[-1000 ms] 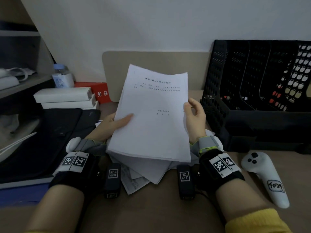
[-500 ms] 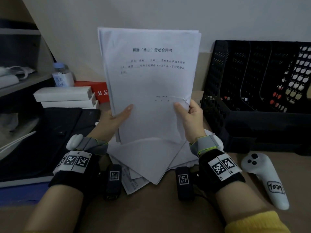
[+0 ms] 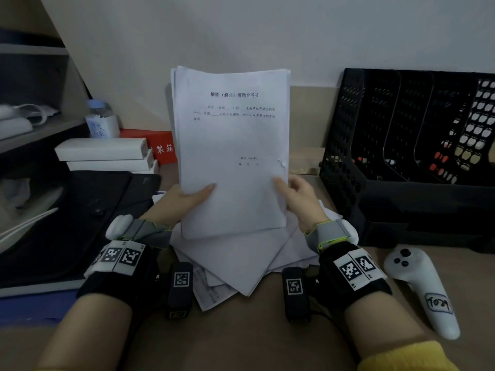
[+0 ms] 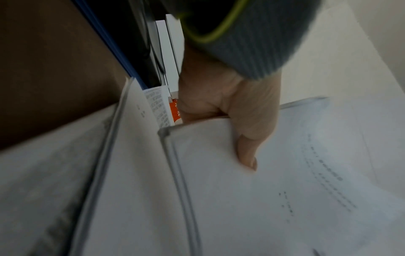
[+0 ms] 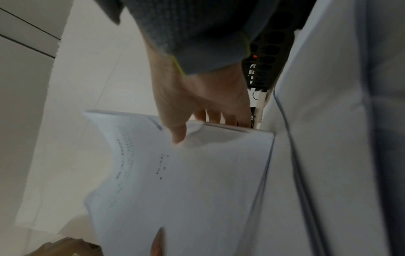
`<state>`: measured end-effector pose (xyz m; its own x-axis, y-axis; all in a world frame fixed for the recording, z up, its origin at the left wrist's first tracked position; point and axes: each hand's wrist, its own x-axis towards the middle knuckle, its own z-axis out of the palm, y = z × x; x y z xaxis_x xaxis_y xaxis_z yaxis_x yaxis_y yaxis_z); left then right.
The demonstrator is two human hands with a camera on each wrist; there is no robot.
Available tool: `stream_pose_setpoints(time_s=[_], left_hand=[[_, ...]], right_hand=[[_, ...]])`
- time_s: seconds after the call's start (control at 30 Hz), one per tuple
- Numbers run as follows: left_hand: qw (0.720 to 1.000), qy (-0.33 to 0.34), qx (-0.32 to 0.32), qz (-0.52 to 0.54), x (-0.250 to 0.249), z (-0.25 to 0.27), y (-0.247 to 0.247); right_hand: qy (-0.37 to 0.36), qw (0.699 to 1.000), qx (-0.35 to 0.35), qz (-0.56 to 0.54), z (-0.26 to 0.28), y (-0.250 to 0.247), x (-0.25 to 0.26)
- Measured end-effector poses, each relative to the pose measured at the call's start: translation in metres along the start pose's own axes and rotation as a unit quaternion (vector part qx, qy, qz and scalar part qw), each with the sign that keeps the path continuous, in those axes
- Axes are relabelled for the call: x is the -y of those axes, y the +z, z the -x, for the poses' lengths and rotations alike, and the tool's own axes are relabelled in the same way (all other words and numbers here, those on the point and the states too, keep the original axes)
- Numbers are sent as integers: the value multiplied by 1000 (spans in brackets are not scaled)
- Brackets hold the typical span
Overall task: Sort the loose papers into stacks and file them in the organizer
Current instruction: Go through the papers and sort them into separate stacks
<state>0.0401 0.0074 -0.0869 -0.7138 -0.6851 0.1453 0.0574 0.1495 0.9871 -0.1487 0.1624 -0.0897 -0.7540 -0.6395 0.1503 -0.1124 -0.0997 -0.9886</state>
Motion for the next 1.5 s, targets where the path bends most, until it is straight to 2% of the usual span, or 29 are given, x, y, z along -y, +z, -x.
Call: stream_pose_setpoints(time_s=[0.07, 0.1, 0.2, 0.27, 0.33, 0.63, 0.77, 0.97, 1.03, 1.13, 1.23, 1.33, 1.4, 1.5], left_hand=[[1000, -15, -4, -14, 0, 0, -3], [999, -22, -8, -33, -1, 0, -4], [993, -47, -15, -112, 1, -3, -6], [986, -68, -13, -154, 3, -5, -6], [983, -84, -18, -160, 4, -7, -7], [980, -114, -41, -158, 6, -9, -10], [978, -126, -46, -161, 7, -8, -12], [980, -121, -52, -152, 6, -8, -12], [980, -120, -47, -153, 6, -7, -12], [981, -118, -47, -146, 5, -6, -11], [982, -114, -47, -145, 4, -6, -10], [983, -104, -49, -141, 4, -6, -9], [985, -94, -52, -136, 4, -6, -8], [987, -80, -74, -121, 4, -7, -8]], right_hand=[[-40, 992, -119, -14, -4, -6, 0], [-41, 987, -158, -13, -5, -10, 0], [33, 977, -210, 26, -16, -23, -10], [105, 972, -206, 39, -28, -31, -24], [142, 971, -191, 29, -41, -38, -39], [117, 970, -184, -111, -24, -34, -17], [153, 966, -176, -113, -20, -32, -19], [181, 946, -208, -170, -20, -25, -17], [198, 940, -188, -206, -19, -25, -14], [260, 943, -77, -195, -13, -20, -11], [306, 950, 15, -63, -9, -12, -12], [290, 948, 75, 103, -4, -6, -8], [260, 948, 88, 158, 2, -6, -4], [233, 964, 57, 115, 6, -5, 0]])
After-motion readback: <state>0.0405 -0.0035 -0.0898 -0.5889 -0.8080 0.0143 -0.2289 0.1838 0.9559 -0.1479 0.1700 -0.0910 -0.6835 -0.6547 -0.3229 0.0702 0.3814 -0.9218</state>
